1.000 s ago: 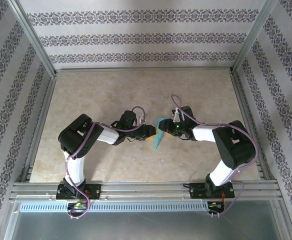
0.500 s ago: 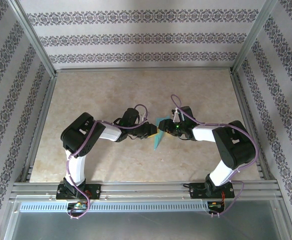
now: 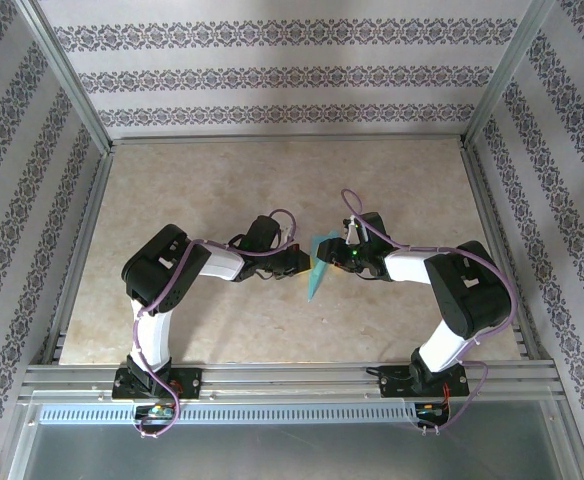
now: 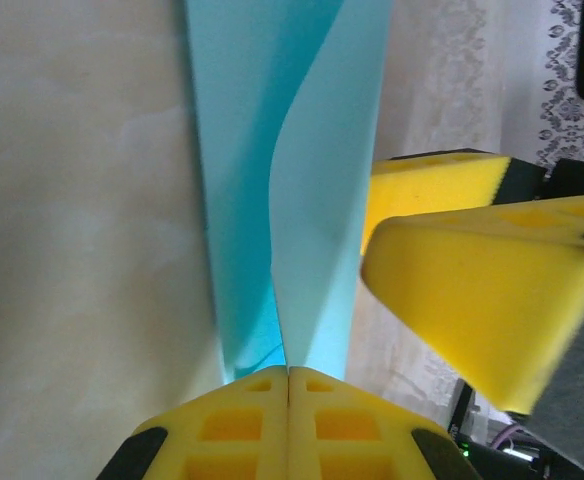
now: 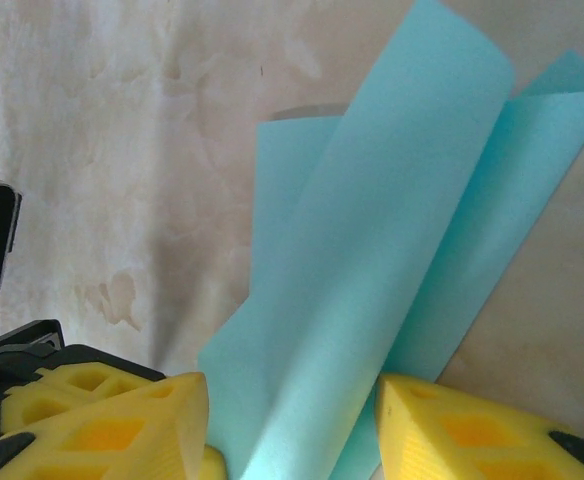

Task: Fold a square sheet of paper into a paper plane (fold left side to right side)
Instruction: Fold the wing for the fifth time at the center of the table.

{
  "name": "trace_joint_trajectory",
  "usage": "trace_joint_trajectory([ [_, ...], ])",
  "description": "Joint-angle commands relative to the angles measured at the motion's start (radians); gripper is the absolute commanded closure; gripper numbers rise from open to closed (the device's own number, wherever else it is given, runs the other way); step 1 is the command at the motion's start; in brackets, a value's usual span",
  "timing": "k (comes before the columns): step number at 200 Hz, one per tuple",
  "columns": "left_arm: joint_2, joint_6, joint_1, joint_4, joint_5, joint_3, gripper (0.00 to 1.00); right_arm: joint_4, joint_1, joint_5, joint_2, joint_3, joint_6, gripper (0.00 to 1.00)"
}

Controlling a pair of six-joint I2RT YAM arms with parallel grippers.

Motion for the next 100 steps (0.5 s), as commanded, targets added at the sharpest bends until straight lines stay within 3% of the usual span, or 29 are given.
trace_joint_trajectory([
  [1, 0.002, 0.05, 0.011, -0.064, -0.03, 0.02, 0.96, -0.041, 0.02, 0.036, 0.042, 0.001, -0.027, 0.51],
  [100, 0.019, 0.123, 0.011, -0.156, -0.051, 0.076, 0.98, -0.051, 0.023, 0.038, 0.047, 0.007, -0.032, 0.5],
])
